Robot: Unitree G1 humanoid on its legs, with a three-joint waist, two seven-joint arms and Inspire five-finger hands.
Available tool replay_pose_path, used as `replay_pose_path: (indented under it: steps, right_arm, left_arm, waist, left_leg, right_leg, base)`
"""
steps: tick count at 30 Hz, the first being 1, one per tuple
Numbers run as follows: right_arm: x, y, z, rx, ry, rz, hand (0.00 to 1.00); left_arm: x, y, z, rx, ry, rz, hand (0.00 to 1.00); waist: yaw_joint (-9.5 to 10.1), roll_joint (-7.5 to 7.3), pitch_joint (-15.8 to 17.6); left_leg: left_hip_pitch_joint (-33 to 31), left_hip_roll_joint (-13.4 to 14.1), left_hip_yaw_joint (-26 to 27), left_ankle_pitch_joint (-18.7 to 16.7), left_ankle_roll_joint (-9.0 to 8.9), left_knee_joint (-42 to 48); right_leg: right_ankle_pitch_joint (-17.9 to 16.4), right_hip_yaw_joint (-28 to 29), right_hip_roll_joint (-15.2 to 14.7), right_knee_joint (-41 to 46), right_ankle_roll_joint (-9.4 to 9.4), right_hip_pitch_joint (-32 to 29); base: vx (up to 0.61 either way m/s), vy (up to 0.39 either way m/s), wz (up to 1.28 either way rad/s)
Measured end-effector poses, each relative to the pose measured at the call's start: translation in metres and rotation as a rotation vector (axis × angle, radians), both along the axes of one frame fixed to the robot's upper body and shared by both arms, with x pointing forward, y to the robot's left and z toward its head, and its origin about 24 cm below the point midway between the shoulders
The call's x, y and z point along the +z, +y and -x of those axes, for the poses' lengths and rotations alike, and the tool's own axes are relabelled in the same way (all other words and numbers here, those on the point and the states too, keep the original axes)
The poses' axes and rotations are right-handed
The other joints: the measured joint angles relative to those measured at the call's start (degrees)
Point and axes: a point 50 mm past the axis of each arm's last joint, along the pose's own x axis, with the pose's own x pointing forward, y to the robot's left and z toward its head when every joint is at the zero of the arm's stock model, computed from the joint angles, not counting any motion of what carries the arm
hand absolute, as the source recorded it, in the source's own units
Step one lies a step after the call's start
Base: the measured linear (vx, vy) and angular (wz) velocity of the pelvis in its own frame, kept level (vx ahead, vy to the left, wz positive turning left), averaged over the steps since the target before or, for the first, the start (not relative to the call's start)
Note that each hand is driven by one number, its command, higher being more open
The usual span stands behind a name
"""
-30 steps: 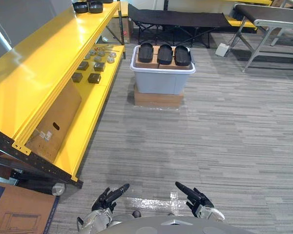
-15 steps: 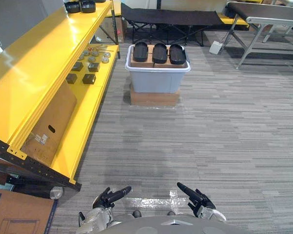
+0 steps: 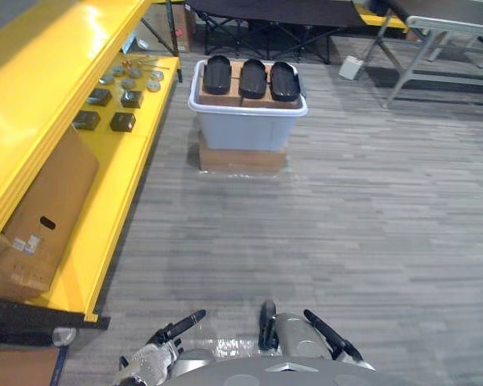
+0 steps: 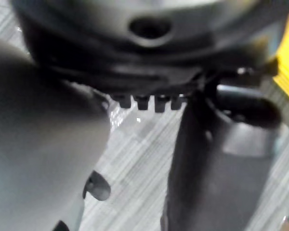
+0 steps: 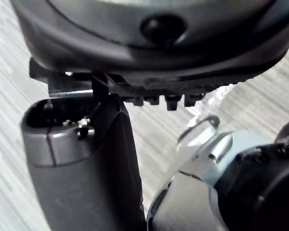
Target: Walk over and take three plastic housings, then place them on the shelf
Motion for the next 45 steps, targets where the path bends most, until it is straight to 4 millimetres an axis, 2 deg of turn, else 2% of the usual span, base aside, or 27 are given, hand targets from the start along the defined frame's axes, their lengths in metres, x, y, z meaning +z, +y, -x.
replay_pose_path:
  steps: [1, 2, 4, 6, 8, 9, 11, 12, 13, 14, 15, 17, 18, 19, 21, 23, 24, 26, 28, 29, 30, 31, 32, 35, 39, 43, 45]
  right_arm:
    - [0.0, -0.001, 0.0, 0.014, 0.0, 0.006, 1.0]
    - [0.002, -0.007, -0.004, 0.028, -0.012, 0.025, 1.0]
    - [0.004, -0.015, -0.005, 0.031, -0.011, 0.049, 1.0]
    - [0.005, -0.013, -0.012, 0.041, -0.026, 0.046, 1.0]
    - [0.007, -0.006, -0.031, 0.081, -0.057, 0.041, 1.0]
    - [0.01, -0.001, -0.046, 0.112, -0.093, 0.048, 1.0]
    - [0.011, -0.002, -0.05, 0.146, -0.095, 0.065, 1.0]
    - [0.011, -0.002, -0.05, 0.159, -0.09, 0.072, 1.0]
    - [0.01, -0.003, -0.049, 0.184, -0.076, 0.085, 1.0]
    - [0.01, 0.001, -0.048, 0.195, -0.071, 0.079, 1.0]
    - [0.008, 0.01, -0.049, 0.227, -0.066, 0.068, 1.0]
    - [0.008, 0.014, -0.052, 0.262, -0.063, 0.066, 1.0]
    - [0.008, 0.018, -0.054, 0.286, -0.062, 0.066, 1.0]
    - [0.007, 0.017, -0.053, 0.286, -0.056, 0.067, 1.0]
    - [0.009, 0.011, -0.054, 0.292, -0.06, 0.091, 1.0]
    - [0.009, 0.007, -0.054, 0.294, -0.055, 0.107, 1.0]
    - [0.009, 0.005, -0.055, 0.291, -0.051, 0.119, 1.0]
    - [0.01, 0.003, -0.056, 0.282, -0.058, 0.138, 1.0]
    - [0.009, 0.002, -0.051, 0.269, -0.041, 0.14, 1.0]
    - [0.007, 0.002, -0.045, 0.252, -0.026, 0.131, 1.0]
    - [0.006, 0.003, -0.043, 0.247, -0.02, 0.125, 1.0]
    - [0.004, 0.007, -0.037, 0.239, -0.008, 0.11, 1.0]
    - [0.005, 0.003, -0.037, 0.221, -0.01, 0.112, 1.0]
    - [0.009, -0.01, -0.044, 0.232, -0.021, 0.157, 1.0]
    - [0.005, -0.011, -0.032, 0.228, 0.018, 0.153, 1.0]
    - [0.006, -0.013, -0.031, 0.211, 0.003, 0.189, 1.0]
    - [0.007, -0.014, -0.03, 0.199, 0.0, 0.208, 1.0]
  left_arm:
    - [0.0, 0.0, -0.001, 0.018, -0.006, 0.007, 1.0]
    - [0.0, -0.001, -0.001, 0.041, -0.012, 0.013, 1.0]
    - [-0.002, -0.012, 0.002, 0.076, -0.011, 0.049, 1.0]
    - [-0.001, -0.011, -0.002, 0.083, -0.045, 0.062, 1.0]
    - [0.002, -0.011, -0.01, 0.076, -0.103, 0.079, 1.0]
    - [0.004, -0.011, -0.013, 0.072, -0.128, 0.084, 1.0]
    - [0.004, -0.011, -0.012, 0.069, -0.136, 0.08, 1.0]
    - [0.004, -0.01, -0.01, 0.067, -0.135, 0.074, 1.0]
    - [0.003, -0.007, -0.003, 0.059, -0.124, 0.06, 1.0]
    - [0.003, -0.001, 0.002, 0.058, -0.11, 0.045, 1.0]
    - [0.004, 0.011, 0.008, 0.068, -0.092, 0.009, 1.0]
    - [0.005, 0.016, 0.006, 0.064, -0.088, -0.007, 1.0]
    - [0.006, 0.022, 0.004, 0.047, -0.084, -0.023, 1.0]
    - [0.006, 0.024, 0.004, 0.038, -0.083, -0.031, 1.0]
    - [0.006, 0.022, 0.002, 0.013, -0.083, -0.046, 1.0]
    - [0.007, 0.019, -0.002, 0.005, -0.095, -0.045, 1.0]
    - [0.008, 0.016, -0.008, -0.011, -0.112, -0.044, 1.0]
    - [0.01, 0.006, -0.018, -0.017, -0.151, -0.026, 1.0]
    - [0.009, 0.001, -0.02, 0.002, -0.164, -0.008, 1.0]
    - [0.008, 0.0, -0.017, 0.024, -0.153, -0.004, 1.0]
    - [0.008, 0.002, -0.015, 0.034, -0.15, -0.008, 1.0]
    - [0.007, 0.008, -0.009, 0.072, -0.144, -0.016, 1.0]
    - [0.005, 0.005, -0.008, 0.097, -0.127, -0.013, 1.0]
    - [0.001, -0.012, -0.002, 0.115, -0.096, 0.014, 1.0]
    - [0.001, -0.013, -0.002, 0.128, -0.108, 0.013, 1.0]
    - [0.002, -0.011, -0.004, 0.125, -0.112, 0.007, 1.0]
    - [0.002, -0.011, -0.005, 0.119, -0.115, 0.007, 1.0]
  waist:
    - [-0.18, 0.23, -0.03]
    - [-0.17, 2.07, 0.38]
    - [0.16, 3.81, 0.96]
    - [1.13, 3.25, 1.12]
    - [2.93, 2.36, 1.56]
    - [3.44, 2.08, 1.86]
    - [3.94, 2.56, 1.9]
    - [4.22, 2.86, 1.91]
    - [4.33, 2.8, 1.94]
    - [4.55, 0.95, 1.67]
    - [4.88, -2.11, 1.03]
    - [5.08, -3.61, 1.17]
    - [5.1, -5.11, 2.17]
    - [4.92, -5.22, 2.52]
    - [4.7, -4.76, 2.76]
    - [4.53, -3.7, 2.17]
    - [4.23, -2.97, 1.89]
    - [3.84, -0.89, 1.91]
    - [3.86, -0.35, 1.94]
    - [3.95, -0.69, 1.78]
    - [4.11, -1.09, 1.77]
    - [4.12, -2.82, 1.53]
    - [4.09, -1.51, 1.27]
    - [4.0, 3.17, -0.28]
    - [4.44, 2.91, 0.01]
    - [3.73, 2.95, -0.05]
    - [3.74, 3.07, 0.01]
  left_leg:
    - [-2.73, 0.64, 0.02, 0.81, -1.47, 6.57]
    - [-8.24, 3.34, 0.26, 2.27, -3.91, 19.63]
    - [-12.7, 5.3, 0.61, 1.59, -3.29, 28.49]
    - [-16.03, 2.64, 0.84, 0.22, -2.0, 24.17]
    - [-21.0, -0.88, 1.54, 1.22, -0.49, 11.15]
    - [-24.59, -1.97, -0.13, 6.47, -0.35, 1.09]
    - [-26.05, -2.01, -3.25, 12.57, -1.8, -9.35]
    - [-26.18, -1.27, -4.08, 13.22, -2.57, -10.99]
    - [-25.93, -0.14, -3.9, 17.1, -2.23, -10.42]
    - [-25.81, -0.76, -3.28, 20.99, -0.81, -8.63]
    - [-25.91, -3.43, -2.67, 21.31, 0.66, -6.51]
    - [-25.2, -4.82, -2.17, 21.33, 3.78, -6.09]
    - [-21.56, -6.73, -1.14, 20.22, 6.37, -7.56]
    - [-19.68, -7.47, -1.03, 19.8, 6.88, -8.49]
    - [-12.66, -8.3, -1.08, 18.27, 7.6, -11.89]
    - [-9.43, -7.62, -1.16, 17.97, 7.9, -14.02]
    - [-8.03, -6.68, -1.46, 17.27, 7.75, -14.96]
    - [-7.65, -3.99, -2.87, 15.2, 6.73, -14.49]
    - [-6.29, -2.46, -3.98, 13.71, 5.2, -14.3]
    - [-5.28, -1.81, -4.87, 12.01, 3.85, -13.16]
    - [-4.68, -1.7, -5.32, 10.89, 3.04, -12.47]
    - [-3.36, -2.21, -6.47, 8.45, 1.44, -10.93]
    - [-2.45, -0.6, -8.14, 6.43, 0.37, -9.3]
    - [-2.87, 4.53, -9.45, 5.55, -2.47, -9.04]
    - [-6.88, 5.22, -9.08, 9.07, -5.72, 3.94]
    - [-9.17, 5.82, -1.74, 7.53, -4.5, -1.18]
    - [-10.23, 5.56, -0.11, 11.37, -2.22, -8.77]
  right_leg:
    - [-0.32, -0.31, 0.02, -0.16, -0.58, 0.88]
    - [-1.04, -0.68, 1.43, -1.85, -1.63, 3.95]
    - [-1.5, -0.59, 3.8, -6.52, -2.37, 10.53]
    - [-1.62, 0.19, 3.27, -10.98, -2.56, 16.35]
    - [-1.78, 2.64, 1.53, -13.9, -2.55, 19.67]
    - [-3.03, 4.0, 0.21, -15.11, -1.01, 21.26]
    - [-6.16, 4.89, -0.35, -15.0, 0.46, 23.96]
    - [-7.33, 5.35, -0.24, -14.74, 1.23, 25.31]
    - [-10.0, 6.47, -0.37, -14.24, 1.97, 28.03]
    - [-11.84, 7.45, -1.95, -13.35, 1.69, 28.66]
    - [-12.74, 9.19, -4.54, -9.35, 1.07, 27.41]
    - [-11.61, 10.67, -6.55, 1.56, 2.91, 22.23]
    - [-7.95, 10.64, -9.65, 15.48, 8.94, 17.05]
    - [-7.13, 10.56, -10.77, 20.3, 10.74, 15.07]
    - [-9.44, 6.5, -12.55, 27.65, 7.25, 11.45]
    - [-11.31, 1.86, -12.22, 23.83, 5.63, 9.03]
    - [-11.64, -0.65, -11.33, 18.21, 5.32, 6.45]
    - [-9.86, -0.01, -8.31, 5.16, 7.54, 2.31]
    - [-4.32, 2.46, -7.27, -5.38, 8.13, 0.77]
    - [0.65, 2.75, -7.2, -10.46, 8.23, 0.86]
    - [3.41, 2.77, -7.35, -12.12, 8.13, 1.23]
    - [9.88, 2.85, -8.06, -13.64, 7.96, 2.54]
    - [11.77, 2.14, -6.87, -10.2, 5.9, 2.88]
    - [5.37, -0.5, -2.59, -8.44, 3.68, 2.88]
    - [3.42, -3.16, -2.13, -12.02, 2.79, 9.85]
    - [3.92, -5.23, -2.64, -17.07, 3.4, 13.92]
    - [4.6, -6.19, -3.05, -17.64, 4.69, 14.3]
  base:
    - [0.66, -0.238, 0.12]
    - [0.55, -0.188, -0.01]
    - [0.55, -0.11, -0.08]
    - [0.54, -0.051, -0.21]
    - [0.39, 0.043, -0.6]
    - [0.35, 0.098, -0.54]
    - [0.35, 0.148, -0.28]
    - [0.4, 0.249, -0.3]
    - [0.45, 0.325, -0.44]
    - [0.58, 0.356, -0.68]
    - [0.59, 0.31, -0.58]
    - [0.54, 0.249, -0.39]
    - [0.47, 0.226, -0.17]
    - [0.46, 0.201, -0.03]
    - [0.38, 0.127, 0.03]
    - [0.38, 0.09, 0.04]
    - [0.34, 0.006, 0.07]
    - [0.4, -0.069, 0.2]
    - [0.36, -0.146, 0.29]
    - [0.32, -0.199, 0.29]
    - [0.4, -0.326, 0.43]
    - [0.41, -0.409, 0.48]
    - [0.38, -0.383, 0.48]
    - [0.37, -0.315, 0.31]
    - [0.22, -0.181, 0.32]
    - [0.15, -0.025, 0.23]
    - [0.15, 0.132, 0.21]
